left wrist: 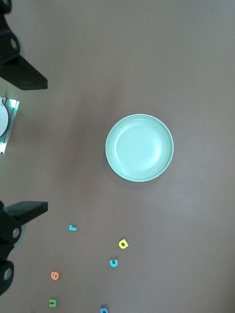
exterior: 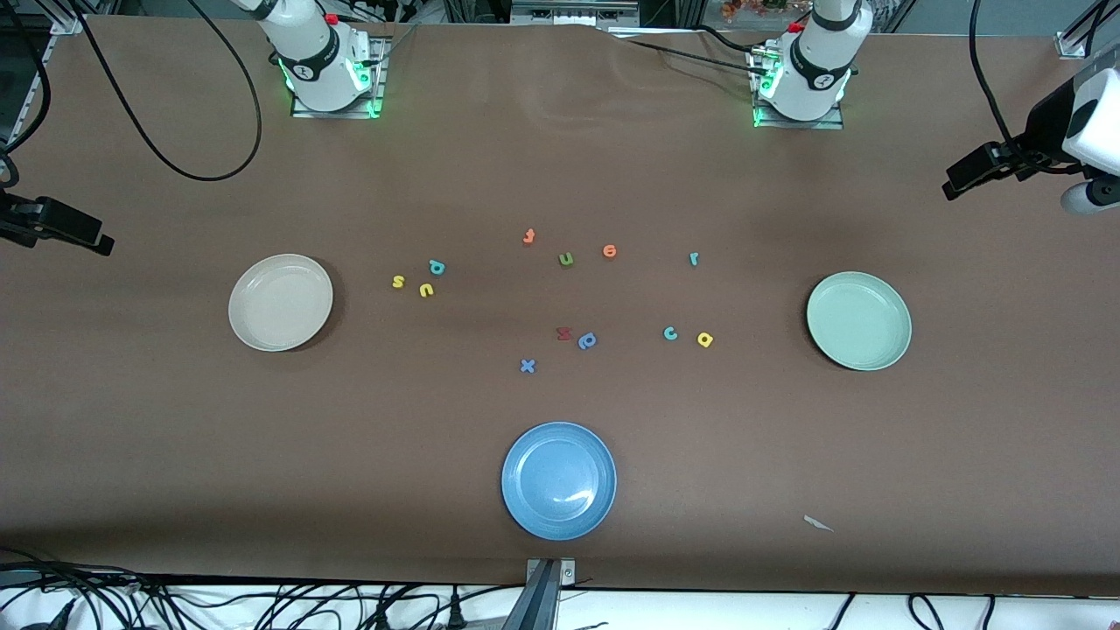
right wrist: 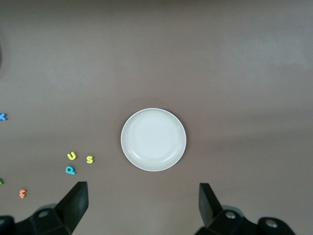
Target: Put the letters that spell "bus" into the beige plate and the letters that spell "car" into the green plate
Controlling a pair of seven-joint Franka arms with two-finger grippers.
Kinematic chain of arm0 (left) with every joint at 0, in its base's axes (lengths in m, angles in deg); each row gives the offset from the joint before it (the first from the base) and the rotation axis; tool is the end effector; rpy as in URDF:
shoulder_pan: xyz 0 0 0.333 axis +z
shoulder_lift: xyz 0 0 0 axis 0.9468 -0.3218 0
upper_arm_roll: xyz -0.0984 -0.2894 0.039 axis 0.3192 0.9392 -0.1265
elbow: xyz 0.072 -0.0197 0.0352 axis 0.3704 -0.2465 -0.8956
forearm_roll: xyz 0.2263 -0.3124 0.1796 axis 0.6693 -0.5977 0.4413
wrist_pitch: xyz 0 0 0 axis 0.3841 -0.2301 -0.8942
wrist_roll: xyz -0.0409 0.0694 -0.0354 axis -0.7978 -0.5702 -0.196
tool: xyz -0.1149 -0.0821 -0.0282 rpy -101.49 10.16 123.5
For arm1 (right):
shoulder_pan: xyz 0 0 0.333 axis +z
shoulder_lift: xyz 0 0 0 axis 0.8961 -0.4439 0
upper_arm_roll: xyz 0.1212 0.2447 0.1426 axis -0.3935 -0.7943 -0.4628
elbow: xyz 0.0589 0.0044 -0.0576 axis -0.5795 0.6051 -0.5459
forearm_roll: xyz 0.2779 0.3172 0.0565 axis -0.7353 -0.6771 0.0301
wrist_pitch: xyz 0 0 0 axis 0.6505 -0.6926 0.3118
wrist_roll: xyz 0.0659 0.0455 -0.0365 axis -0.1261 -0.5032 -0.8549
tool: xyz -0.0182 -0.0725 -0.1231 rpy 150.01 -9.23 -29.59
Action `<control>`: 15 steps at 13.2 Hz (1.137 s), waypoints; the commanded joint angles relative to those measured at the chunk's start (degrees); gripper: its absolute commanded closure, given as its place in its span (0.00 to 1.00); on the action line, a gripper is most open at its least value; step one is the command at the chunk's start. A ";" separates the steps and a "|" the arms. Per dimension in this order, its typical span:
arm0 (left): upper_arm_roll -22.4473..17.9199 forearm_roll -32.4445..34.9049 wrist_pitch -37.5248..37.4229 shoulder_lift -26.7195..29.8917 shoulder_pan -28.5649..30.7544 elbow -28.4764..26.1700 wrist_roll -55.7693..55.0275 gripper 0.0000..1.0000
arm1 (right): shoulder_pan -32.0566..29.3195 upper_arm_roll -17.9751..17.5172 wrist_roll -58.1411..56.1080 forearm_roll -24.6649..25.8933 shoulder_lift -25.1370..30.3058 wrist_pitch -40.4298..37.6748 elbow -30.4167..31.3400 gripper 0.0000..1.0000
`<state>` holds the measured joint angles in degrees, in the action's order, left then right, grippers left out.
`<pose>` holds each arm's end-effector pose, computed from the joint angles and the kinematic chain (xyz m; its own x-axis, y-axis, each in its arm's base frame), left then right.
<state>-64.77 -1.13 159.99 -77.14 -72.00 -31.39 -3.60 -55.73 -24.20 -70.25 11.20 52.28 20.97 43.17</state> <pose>0.5453 -0.0046 0.5634 0.9518 0.2915 -0.0954 0.2898 -0.9566 -0.0313 0.6318 -0.0432 0.5680 0.9934 -0.1109 -0.0301 -0.1116 -0.9935 -0.0226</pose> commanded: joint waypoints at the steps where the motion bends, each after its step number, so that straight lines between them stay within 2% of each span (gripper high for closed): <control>1: -0.11 -0.98 -1.51 -0.76 -0.02 1.88 -0.28 0.00 | -0.09 0.26 -1.08 -0.05 0.40 -1.56 0.17 0.00; 6: -0.11 -0.98 -1.51 -0.76 -0.02 1.88 -0.37 0.00 | 2.01 0.08 -0.29 -0.13 -0.57 -2.09 0.69 0.00; 15: -0.11 -0.98 -1.51 -0.76 -0.02 1.88 -0.37 0.00 | 2.02 0.26 -1.00 -0.22 -0.49 -4.29 0.52 0.00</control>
<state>-64.77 -1.13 159.99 -77.14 -72.00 -31.39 -3.61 -53.73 -24.19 -70.29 11.20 51.23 17.39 43.82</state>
